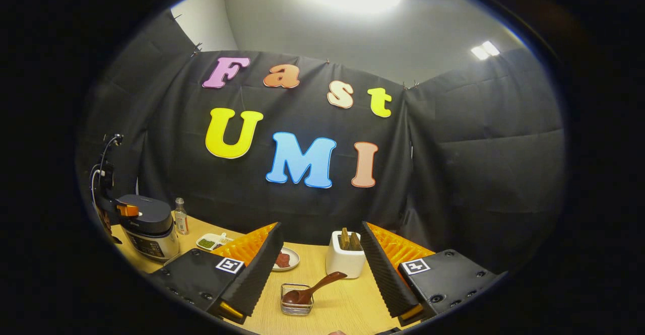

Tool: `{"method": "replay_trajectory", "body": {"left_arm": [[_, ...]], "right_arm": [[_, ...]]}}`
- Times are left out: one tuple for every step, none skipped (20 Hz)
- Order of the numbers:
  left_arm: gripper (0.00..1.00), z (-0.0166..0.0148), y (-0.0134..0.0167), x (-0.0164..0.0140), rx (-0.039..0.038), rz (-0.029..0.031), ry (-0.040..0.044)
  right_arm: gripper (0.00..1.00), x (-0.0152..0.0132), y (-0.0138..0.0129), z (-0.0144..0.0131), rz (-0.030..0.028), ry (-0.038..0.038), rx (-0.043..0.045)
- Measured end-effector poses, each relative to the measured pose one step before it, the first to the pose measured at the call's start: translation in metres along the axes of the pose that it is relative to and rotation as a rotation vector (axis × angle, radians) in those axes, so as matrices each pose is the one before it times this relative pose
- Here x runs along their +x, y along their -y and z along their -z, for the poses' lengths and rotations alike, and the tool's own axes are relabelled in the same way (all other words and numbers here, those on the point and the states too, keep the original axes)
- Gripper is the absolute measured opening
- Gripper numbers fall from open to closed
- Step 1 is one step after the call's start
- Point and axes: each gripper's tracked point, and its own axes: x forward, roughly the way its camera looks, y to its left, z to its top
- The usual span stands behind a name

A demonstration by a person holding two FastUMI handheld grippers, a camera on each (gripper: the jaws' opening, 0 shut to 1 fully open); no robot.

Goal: Close the left gripper, press the button to open the rice cooker; take a wooden spoon from the chopstick holder with the right hand, scoop a spoonful of rice and pour it into the rice cooker, then put the wooden spoon back into the chopstick holder.

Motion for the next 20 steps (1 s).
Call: {"method": "replay_trajectory", "body": {"left_arm": [[0.02, -0.00553, -0.00027, 0.00065, 0.00807, -0.00180, 0.00789], [0.02, -0.00398, -0.00014, -0.00129, 0.00646, -0.00398, 0.00644], [0.02, -0.00581, -0.00018, 0.00004, 0.00640, -0.00360, 0.00743], [0.02, -0.00638, 0.00018, -0.00138, 0.00733, -0.00246, 0.00986], [0.02, -0.00693, -0.00075, -0.00091, 0.00660, -0.00242, 0.00957], [0.02, -0.00727, -0.00083, 0.00005, 0.00673, -0.00447, 0.01378], [0.02, -0.01097, -0.00121, 0.00038, 0.00700, -0.00782, 0.01988], [0.02, -0.01270, -0.00170, -0.00229, 0.00898, -0.01116, 0.02894], [0.02, -0.01546, -0.00314, -0.00208, 0.00910, -0.01270, 0.02822], [0.02, -0.01599, -0.00320, -0.00271, 0.00690, -0.01336, 0.03595], [0.02, -0.01796, -0.00281, -0.00231, 0.00458, -0.01386, 0.03785], [0.01, -0.01730, -0.00415, -0.00424, 0.00241, -0.01564, 0.03710], [0.01, -0.01895, -0.00478, -0.00347, -0.00010, -0.01867, 0.04231], [0.02, -0.01527, -0.00291, -0.00699, -0.00790, -0.00985, 0.02773], [0.00, -0.01667, -0.00133, -0.00542, -0.00992, -0.00272, 0.02399], [0.01, -0.01226, -0.00106, -0.00541, -0.00945, 0.00061, 0.02412], [0.00, -0.01435, 0.00077, -0.00770, -0.00335, 0.00051, 0.02454], [0.07, -0.01005, -0.00087, -0.00493, 0.00208, -0.00329, 0.02466], [0.22, -0.01244, -0.00140, -0.00615, 0.00833, -0.00157, 0.02664], [0.38, -0.00987, -0.00097, -0.00598, 0.00872, -0.00072, 0.02578]], "right_arm": [[0.98, 0.00026, 0.00019, -0.00091, 0.00021, 0.00115, 0.00932], [0.97, 0.00034, 0.00073, -0.00037, 0.00081, 0.00153, 0.00652], [0.98, 0.00015, 0.00187, 0.00002, 0.00225, 0.00185, 0.00248], [0.98, -0.00021, 0.00100, 0.00037, 0.00271, 0.00245, 0.00084], [0.98, -0.00003, 0.00126, -0.00085, 0.00077, 0.00266, 0.00167], [0.98, -0.00045, 0.00084, 0.00032, 0.00051, 0.00262, 0.00229], [0.98, 0.00000, 0.00090, 0.00064, -0.00083, -0.00092, 0.00181], [0.98, -0.00084, 0.00067, 0.00238, -0.00134, -0.00273, 0.00221], [0.98, -0.00038, -0.00013, 0.00020, -0.00058, -0.00210, 0.00364], [0.98, 0.00061, 0.00114, 0.00107, -0.00260, -0.00254, 0.00507], [0.97, 0.00054, 0.00092, 0.00101, -0.00188, -0.00191, 0.00576], [0.98, 0.00138, 0.00027, 0.00149, -0.00195, -0.00318, 0.00611], [0.97, 0.00046, 0.00106, 0.00141, -0.00259, -0.00343, 0.00626], [0.98, 0.00215, 0.00012, 0.00117, -0.00102, -0.00368, 0.00774], [0.98, 0.00170, 0.00040, 0.00111, -0.00294, -0.00369, 0.01003], [0.98, 0.00171, 0.00147, 0.00256, -0.00093, -0.00607, 0.01089], [0.98, 0.00299, 0.00115, 0.00169, -0.00125, -0.00640, 0.01241], [0.98, 0.00291, 0.00088, 0.00232, -0.00102, -0.00569, 0.01356], [0.98, 0.00339, 0.00130, 0.00140, -0.00113, -0.00708, 0.01287], [0.98, 0.00342, 0.00164, 0.00218, 0.00081, -0.00648, 0.01299]]}}
